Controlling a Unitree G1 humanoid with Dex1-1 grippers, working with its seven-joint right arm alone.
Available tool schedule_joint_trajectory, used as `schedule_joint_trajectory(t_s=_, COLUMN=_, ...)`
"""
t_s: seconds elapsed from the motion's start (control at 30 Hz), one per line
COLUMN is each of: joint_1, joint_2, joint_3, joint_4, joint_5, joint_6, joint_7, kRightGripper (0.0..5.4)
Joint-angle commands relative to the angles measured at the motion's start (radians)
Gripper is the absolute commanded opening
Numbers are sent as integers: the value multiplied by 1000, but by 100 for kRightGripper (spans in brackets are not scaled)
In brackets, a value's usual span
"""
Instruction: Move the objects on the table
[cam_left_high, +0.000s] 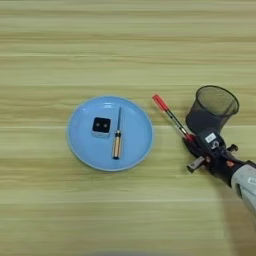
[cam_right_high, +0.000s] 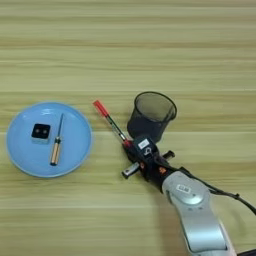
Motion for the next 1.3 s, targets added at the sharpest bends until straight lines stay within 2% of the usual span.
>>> schedule_joint_trajectory(t_s=0.03, joint_1=-11, joint_2=-34, joint_3=3, joint_4=14, joint_5=-20, joint_6=12, joint_7=-15, kRightGripper=110)
schedule_joint_trajectory(t_s=0.37, joint_1=-9, joint_2=-38, joint_3=20, joint_4=27, joint_5=-25, joint_6=14, joint_7=-19, kRightGripper=203)
schedule_joint_trajectory(t_s=0.6, joint_1=16, joint_2=-28, joint_3=24, joint_4=-45, joint_5=-3, joint_6=10, joint_7=-12, kRightGripper=263)
schedule_joint_trajectory(t_s=0.73, joint_1=39, joint_2=-17, joint_3=32, joint_4=-152, joint_5=34, joint_6=-16, joint_7=10, kRightGripper=308)
schedule_joint_trajectory(t_s=0.93, joint_1=60, joint_2=-8, joint_3=48, joint_4=-257, joint_5=49, joint_6=-9, joint_7=22, kRightGripper=370)
schedule_joint_trajectory(t_s=1.3, joint_1=35, joint_2=1, joint_3=61, joint_4=-313, joint_5=54, joint_6=-20, joint_7=21, kRightGripper=494)
